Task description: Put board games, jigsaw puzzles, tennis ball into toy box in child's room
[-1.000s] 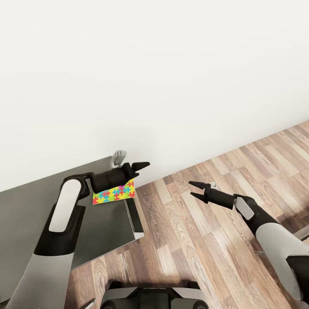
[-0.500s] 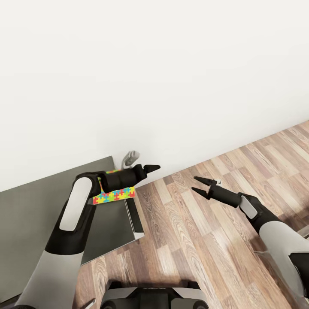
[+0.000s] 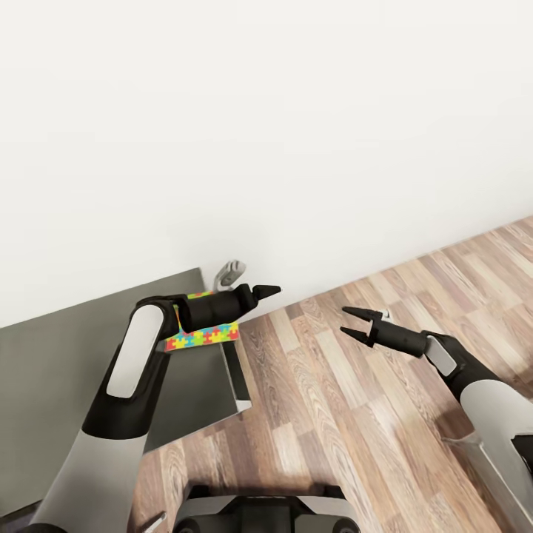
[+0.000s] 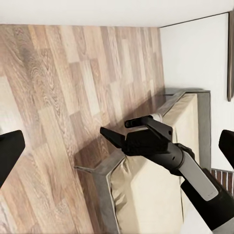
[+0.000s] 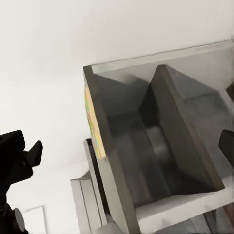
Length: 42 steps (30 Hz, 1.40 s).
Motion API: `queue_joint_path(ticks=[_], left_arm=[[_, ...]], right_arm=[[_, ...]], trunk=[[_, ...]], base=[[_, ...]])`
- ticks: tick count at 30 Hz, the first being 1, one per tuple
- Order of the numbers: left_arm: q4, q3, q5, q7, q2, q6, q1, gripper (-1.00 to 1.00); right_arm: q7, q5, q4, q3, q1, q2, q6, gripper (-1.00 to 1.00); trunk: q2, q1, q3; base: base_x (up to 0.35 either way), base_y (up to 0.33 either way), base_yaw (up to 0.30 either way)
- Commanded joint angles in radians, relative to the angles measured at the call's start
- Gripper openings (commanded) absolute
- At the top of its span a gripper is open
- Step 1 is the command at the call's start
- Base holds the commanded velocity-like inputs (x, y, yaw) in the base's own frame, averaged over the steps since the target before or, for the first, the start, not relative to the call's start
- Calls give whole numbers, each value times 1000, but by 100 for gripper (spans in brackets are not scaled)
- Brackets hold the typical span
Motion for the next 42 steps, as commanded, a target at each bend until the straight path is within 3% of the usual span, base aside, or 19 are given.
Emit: queue_joint_path(ticks=[1,20,27,42], left_arm=[[0,0,9,10,-1,2,-1,100],[-1,-4,9,13,-1,1,-1,100],[-1,-5,8,14,-1,1,-1,100],[-1,-5,7,13,-2,0,-1,100]], right_arm=[[1,-7,0,6,-1,-1,5,100],[-44,-5,1,-7,-2,-12,30,100],[-56,-6,3,-10,-1,-29,31,100],[-94,-7,2,-11,-1,-39,25,100]], trunk=[[-1,0,-1],[-1,0,-1],[-1,0,-1],[-1,0,-1]], base=[[0,0,191],[0,0,260],[0,0,275],[0,0,92]])
